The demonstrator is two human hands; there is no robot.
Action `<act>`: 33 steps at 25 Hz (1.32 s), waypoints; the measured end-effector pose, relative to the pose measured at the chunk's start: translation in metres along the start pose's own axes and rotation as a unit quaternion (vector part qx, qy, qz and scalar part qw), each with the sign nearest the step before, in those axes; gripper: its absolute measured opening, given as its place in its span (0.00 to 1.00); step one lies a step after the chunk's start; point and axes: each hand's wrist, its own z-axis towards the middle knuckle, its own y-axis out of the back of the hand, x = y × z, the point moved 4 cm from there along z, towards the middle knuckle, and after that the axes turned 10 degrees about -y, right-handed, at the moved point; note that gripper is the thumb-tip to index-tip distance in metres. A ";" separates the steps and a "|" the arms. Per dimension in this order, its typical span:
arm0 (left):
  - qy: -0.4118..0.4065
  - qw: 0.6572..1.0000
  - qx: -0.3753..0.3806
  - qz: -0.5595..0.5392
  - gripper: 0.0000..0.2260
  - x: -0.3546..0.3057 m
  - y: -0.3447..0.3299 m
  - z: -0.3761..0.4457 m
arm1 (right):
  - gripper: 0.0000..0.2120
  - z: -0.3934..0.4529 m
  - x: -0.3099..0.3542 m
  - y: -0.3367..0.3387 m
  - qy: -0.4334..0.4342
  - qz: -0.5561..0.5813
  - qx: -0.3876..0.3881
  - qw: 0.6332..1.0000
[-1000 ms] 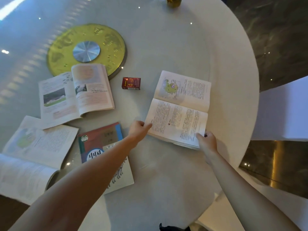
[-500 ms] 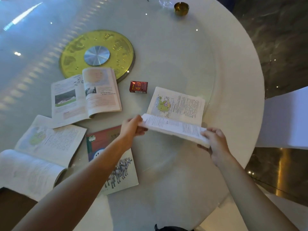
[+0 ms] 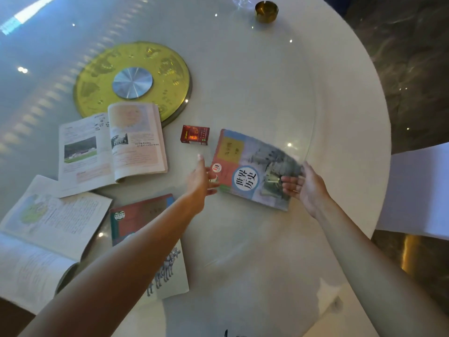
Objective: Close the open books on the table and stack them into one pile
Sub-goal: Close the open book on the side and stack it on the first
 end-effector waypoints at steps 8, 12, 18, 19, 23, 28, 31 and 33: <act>0.081 0.996 -0.046 -0.008 0.13 0.072 -0.027 -0.006 | 0.29 0.039 0.034 -0.015 0.153 -0.521 -0.272 0.794; 0.076 0.997 -0.025 -0.006 0.11 0.069 -0.034 -0.007 | 0.31 0.055 0.037 -0.049 0.246 -0.649 -0.173 0.699; 0.074 0.997 -0.021 -0.010 0.14 0.065 -0.029 -0.015 | 0.16 0.046 0.021 -0.034 0.220 -0.665 -0.208 0.683; 0.065 0.998 -0.024 -0.012 0.18 0.065 -0.027 -0.016 | 0.13 0.041 0.013 -0.028 0.215 -0.645 -0.206 0.704; 0.035 0.998 -0.026 0.051 0.25 0.066 -0.017 -0.019 | 0.10 0.015 -0.041 -0.002 0.153 -0.534 -0.190 0.810; 0.014 0.994 0.011 0.112 0.06 0.074 0.001 -0.030 | 0.05 -0.011 -0.091 0.005 0.048 -0.382 -0.130 0.914; -0.025 0.994 0.032 0.097 0.06 0.074 0.023 -0.044 | 0.02 -0.033 -0.102 -0.010 0.055 -0.334 -0.096 0.936; -0.063 0.993 0.034 0.094 0.05 0.070 0.046 -0.052 | 0.04 -0.046 -0.108 -0.023 0.057 -0.323 -0.078 0.941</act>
